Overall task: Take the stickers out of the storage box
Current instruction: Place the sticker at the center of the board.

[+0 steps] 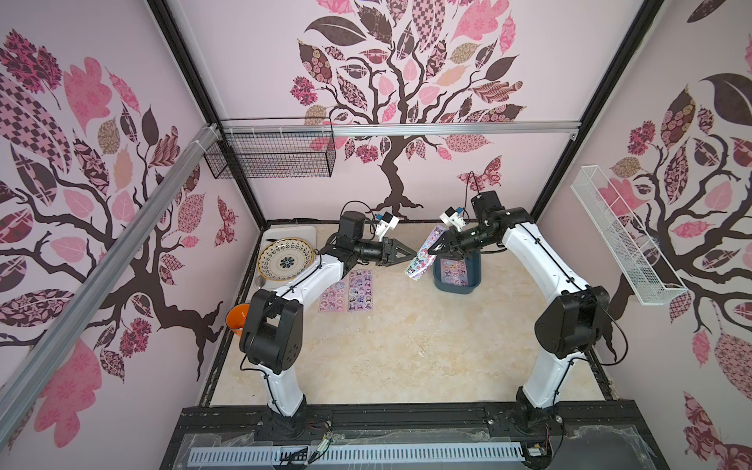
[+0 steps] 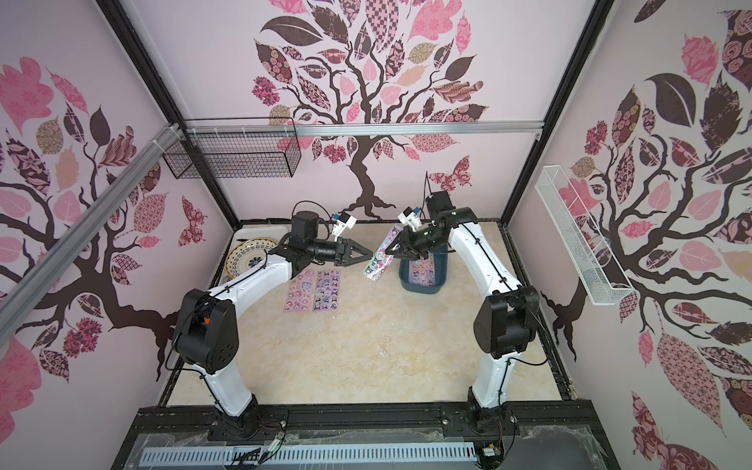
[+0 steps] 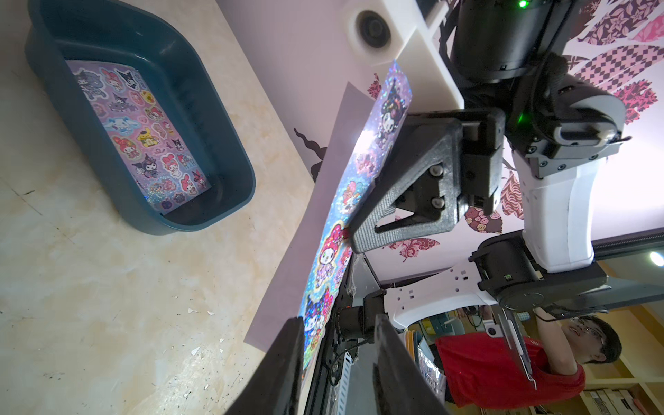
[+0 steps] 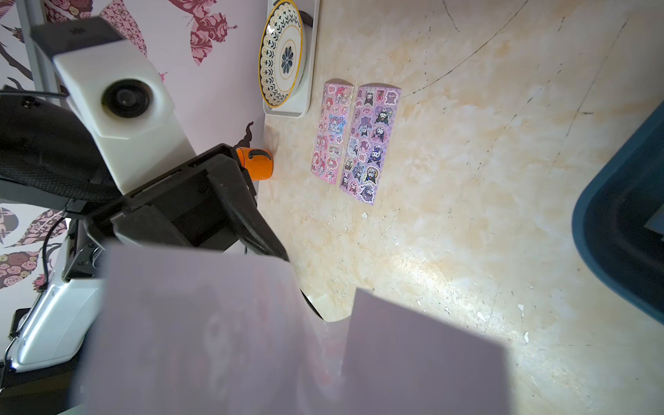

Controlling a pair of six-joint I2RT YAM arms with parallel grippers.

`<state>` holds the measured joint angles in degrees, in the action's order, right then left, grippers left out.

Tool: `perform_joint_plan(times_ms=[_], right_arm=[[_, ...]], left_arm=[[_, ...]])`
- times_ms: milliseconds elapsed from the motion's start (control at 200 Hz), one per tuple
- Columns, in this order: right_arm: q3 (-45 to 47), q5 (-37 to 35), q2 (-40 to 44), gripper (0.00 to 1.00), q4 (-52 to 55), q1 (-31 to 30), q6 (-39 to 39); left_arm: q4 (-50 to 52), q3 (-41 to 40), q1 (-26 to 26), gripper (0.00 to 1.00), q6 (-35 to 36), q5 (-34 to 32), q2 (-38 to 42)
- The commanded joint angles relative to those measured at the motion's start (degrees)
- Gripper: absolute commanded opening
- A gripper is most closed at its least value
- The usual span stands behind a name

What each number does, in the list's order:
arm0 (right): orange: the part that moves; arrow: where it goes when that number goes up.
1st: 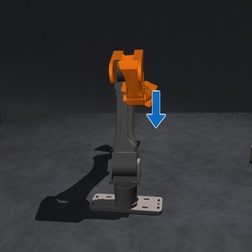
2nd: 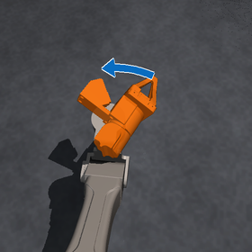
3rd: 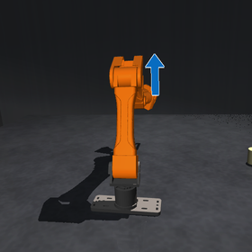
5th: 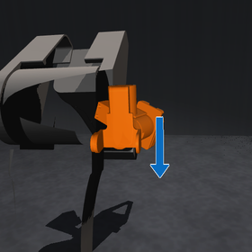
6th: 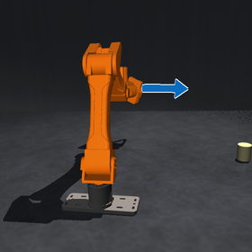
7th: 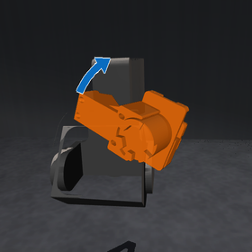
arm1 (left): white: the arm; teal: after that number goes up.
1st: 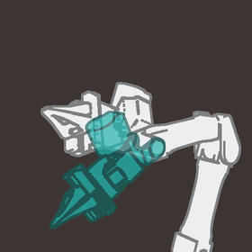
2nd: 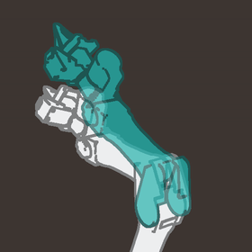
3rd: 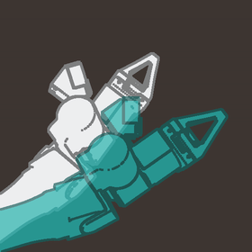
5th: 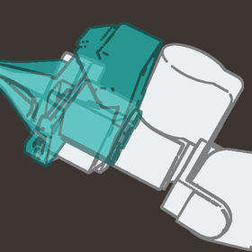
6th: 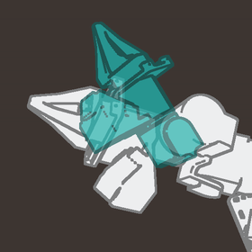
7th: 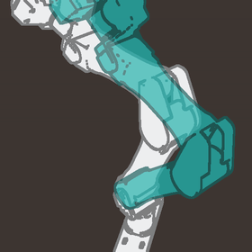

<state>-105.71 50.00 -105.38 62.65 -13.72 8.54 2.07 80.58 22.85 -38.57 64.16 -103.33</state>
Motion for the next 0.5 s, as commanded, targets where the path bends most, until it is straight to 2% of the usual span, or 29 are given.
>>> perform_joint_plan(times_ms=[0, 210, 390, 495], right_arm=[[-0.52, 2.33, -0.30, 0.29, -0.62, -0.51, 0.06], [-0.32, 2.82, -0.27, 0.29, -1.38, -0.81, 0.53], [0.04, 1.61, 0.34, 0.29, -0.32, -0.79, -0.47], [0.28, 1.70, 0.38, 0.29, 0.79, -0.79, -1.19]], left_arm=[[-1.36, 1.11, 1.29, 0.38, -0.91, 2.41, -2.13], [-0.40, 1.13, 1.85, 0.38, 0.00, 1.60, -2.09], [6.41, 1.86, 1.13, 0.38, 5.85, -3.37, -0.32], [5.96, 0.70, -1.40, 0.39, 5.53, -6.28, 1.30]])
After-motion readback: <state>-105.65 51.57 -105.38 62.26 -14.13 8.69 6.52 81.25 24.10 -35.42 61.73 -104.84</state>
